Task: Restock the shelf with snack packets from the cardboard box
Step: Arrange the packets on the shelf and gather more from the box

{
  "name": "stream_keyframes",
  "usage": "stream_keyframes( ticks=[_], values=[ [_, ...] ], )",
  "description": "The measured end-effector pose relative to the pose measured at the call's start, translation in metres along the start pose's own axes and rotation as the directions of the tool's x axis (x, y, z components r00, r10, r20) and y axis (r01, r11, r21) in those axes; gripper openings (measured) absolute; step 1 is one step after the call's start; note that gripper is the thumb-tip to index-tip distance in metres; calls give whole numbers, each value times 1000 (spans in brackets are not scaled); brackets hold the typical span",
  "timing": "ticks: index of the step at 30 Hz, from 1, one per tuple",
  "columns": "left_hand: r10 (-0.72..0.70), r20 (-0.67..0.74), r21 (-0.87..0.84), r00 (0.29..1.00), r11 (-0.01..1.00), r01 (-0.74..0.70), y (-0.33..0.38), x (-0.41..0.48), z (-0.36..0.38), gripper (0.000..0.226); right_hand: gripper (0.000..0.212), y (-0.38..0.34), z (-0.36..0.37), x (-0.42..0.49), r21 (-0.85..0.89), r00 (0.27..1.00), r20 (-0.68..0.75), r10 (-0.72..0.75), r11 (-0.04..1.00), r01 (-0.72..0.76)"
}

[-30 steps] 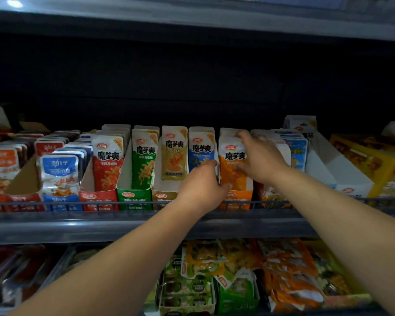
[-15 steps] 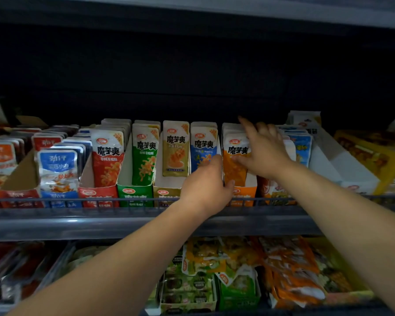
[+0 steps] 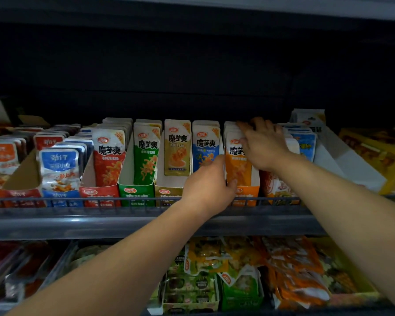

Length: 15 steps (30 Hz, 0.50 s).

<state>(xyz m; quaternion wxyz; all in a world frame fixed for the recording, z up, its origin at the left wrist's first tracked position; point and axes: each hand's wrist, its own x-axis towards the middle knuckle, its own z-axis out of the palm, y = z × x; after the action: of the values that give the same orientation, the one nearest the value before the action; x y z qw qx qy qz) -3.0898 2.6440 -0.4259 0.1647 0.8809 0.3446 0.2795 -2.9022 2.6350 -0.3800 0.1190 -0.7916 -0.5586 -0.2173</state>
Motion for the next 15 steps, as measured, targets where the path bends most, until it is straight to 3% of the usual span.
stream_keyframes(
  ticks=[7,11,15],
  values=[
    [17,-28,15,999,1000,-17,-2,1,3,55,59,2,-1,-16,59,997,-77,-20,998,24],
    [34,-54,-53,998,998,-37,-3,0,2,56,46,-1,-14,-34,104,985,-164,-57,992,75],
    [90,-177,-164,980,979,-120,-1,-10,-10,52,35,-9,-28,-73,228,979,-179,-96,964,136]
  ],
)
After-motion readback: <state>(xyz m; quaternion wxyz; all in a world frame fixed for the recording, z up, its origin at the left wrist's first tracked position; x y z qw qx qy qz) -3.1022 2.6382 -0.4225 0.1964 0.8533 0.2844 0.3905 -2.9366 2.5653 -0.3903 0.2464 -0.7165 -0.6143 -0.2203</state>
